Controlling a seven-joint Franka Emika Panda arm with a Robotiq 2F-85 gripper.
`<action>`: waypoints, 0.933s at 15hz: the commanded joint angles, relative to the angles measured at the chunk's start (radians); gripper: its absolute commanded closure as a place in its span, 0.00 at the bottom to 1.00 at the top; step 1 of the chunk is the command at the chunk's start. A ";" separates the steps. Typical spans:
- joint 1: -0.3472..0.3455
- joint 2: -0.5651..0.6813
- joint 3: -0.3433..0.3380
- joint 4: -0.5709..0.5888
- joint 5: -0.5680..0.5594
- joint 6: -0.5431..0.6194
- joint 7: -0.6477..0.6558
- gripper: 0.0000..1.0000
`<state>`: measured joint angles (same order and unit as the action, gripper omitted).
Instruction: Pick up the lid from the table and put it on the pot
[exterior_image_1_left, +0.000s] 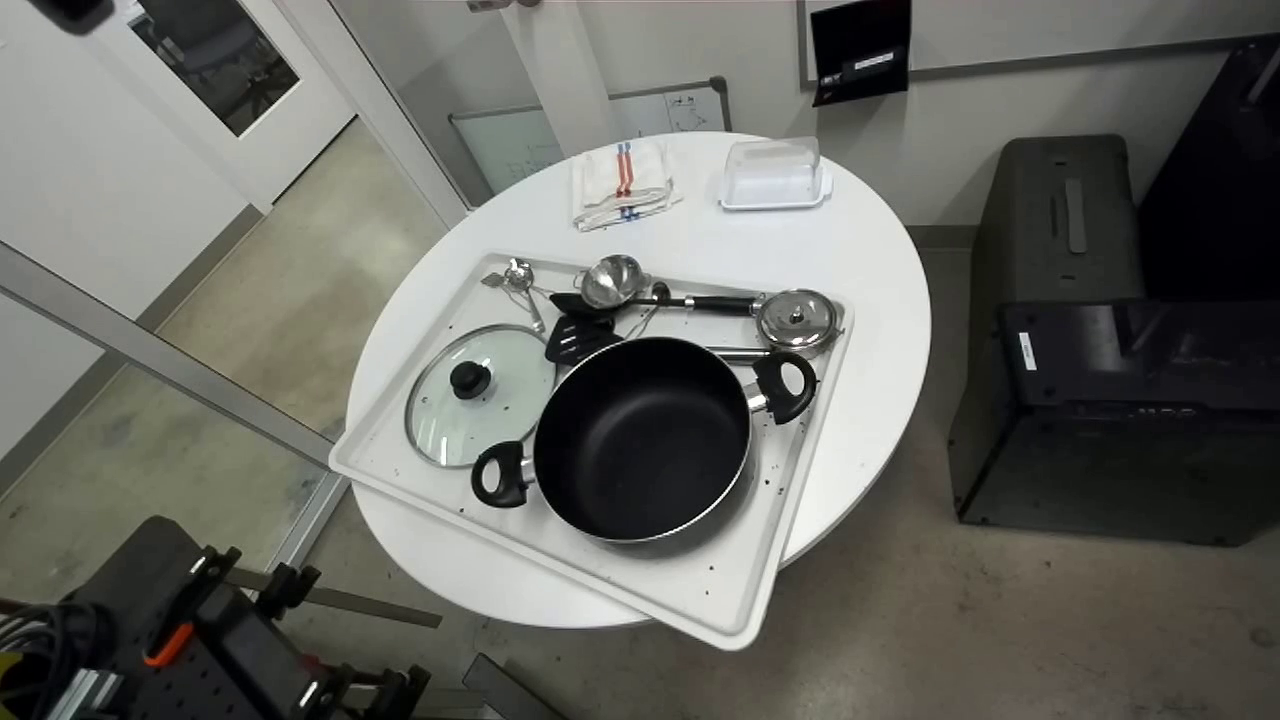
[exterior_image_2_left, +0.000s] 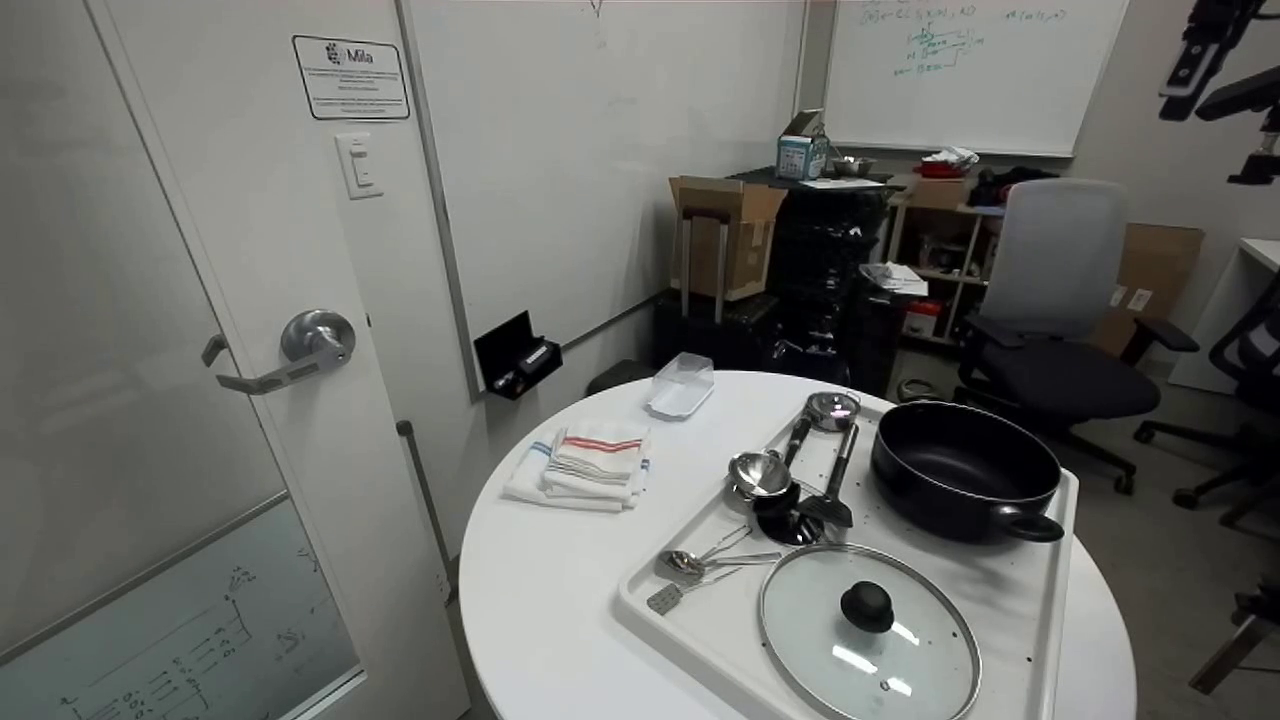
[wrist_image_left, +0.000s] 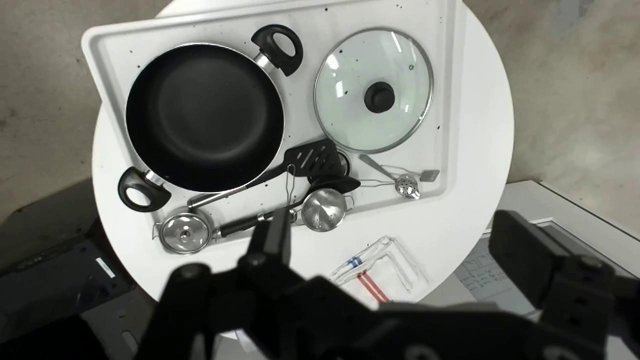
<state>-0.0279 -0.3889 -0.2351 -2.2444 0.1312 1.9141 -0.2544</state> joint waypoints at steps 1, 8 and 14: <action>-0.003 0.090 0.033 0.038 0.016 -0.015 -0.008 0.00; 0.012 0.272 0.117 0.097 -0.005 -0.012 0.018 0.00; 0.028 0.447 0.203 0.184 -0.085 0.036 0.127 0.00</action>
<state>-0.0117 -0.0435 -0.0647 -2.1397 0.0989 1.9421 -0.1958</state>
